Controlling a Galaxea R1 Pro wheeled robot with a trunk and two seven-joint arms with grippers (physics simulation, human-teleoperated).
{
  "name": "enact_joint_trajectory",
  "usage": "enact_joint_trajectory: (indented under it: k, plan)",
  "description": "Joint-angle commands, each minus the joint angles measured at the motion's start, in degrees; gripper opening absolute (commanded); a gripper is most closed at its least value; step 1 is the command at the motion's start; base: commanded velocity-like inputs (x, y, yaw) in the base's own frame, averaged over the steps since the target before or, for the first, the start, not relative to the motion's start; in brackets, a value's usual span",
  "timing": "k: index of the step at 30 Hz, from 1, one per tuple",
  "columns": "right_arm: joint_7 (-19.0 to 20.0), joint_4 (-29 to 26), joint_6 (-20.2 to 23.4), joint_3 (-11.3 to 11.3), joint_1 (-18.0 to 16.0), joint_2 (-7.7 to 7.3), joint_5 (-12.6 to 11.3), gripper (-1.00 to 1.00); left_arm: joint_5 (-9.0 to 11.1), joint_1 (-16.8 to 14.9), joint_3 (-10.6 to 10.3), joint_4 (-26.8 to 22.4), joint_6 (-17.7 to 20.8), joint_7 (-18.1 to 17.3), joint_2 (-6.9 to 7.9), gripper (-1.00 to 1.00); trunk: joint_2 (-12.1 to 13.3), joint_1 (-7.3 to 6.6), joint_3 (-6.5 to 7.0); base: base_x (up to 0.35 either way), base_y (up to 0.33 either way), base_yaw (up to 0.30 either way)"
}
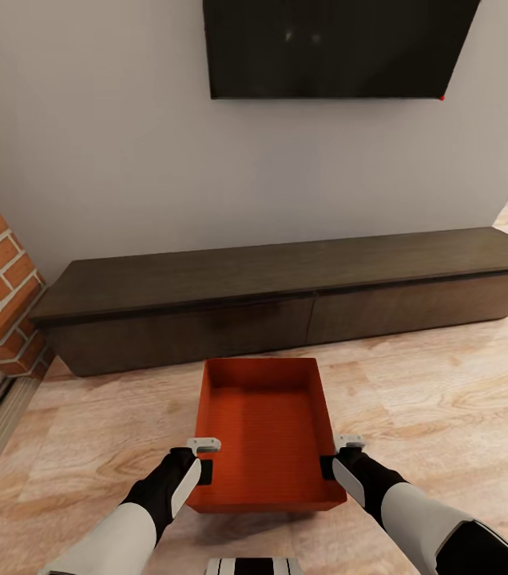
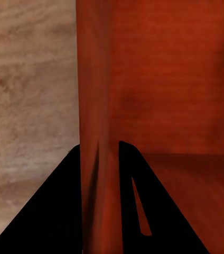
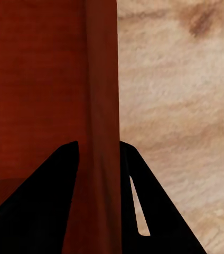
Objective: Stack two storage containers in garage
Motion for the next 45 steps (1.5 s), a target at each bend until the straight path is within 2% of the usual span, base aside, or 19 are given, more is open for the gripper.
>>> enact_joint_trajectory:
  k: [1, 3, 45]
  plan:
    - [-0.6, -0.2, 0.3, 0.1, -0.1, -0.08, 1.3, -1.00, -0.7, 0.0, -0.6, 0.1, 0.7, 0.8, 0.16, -1.00, 0.0, -0.03, 0.19, 0.000, 0.000, 0.000]
    - [-0.5, -0.2, 0.3, 0.1, -0.1, -0.08, 1.3, -1.00, -0.7, 0.0, -0.6, 0.1, 0.7, 0.8, 0.14, -1.00, 0.0, -0.09, 0.63, 0.000, 0.000, 0.000]
    - [-0.2, -2.5, 0.4, 0.1, -0.1, -0.17, 1.4, -1.00, -0.7, 0.0, -0.5, 0.1, 0.7, 0.8, 0.18, -1.00, 16.9, -9.31, 8.17, 0.000, 0.000, 0.000]
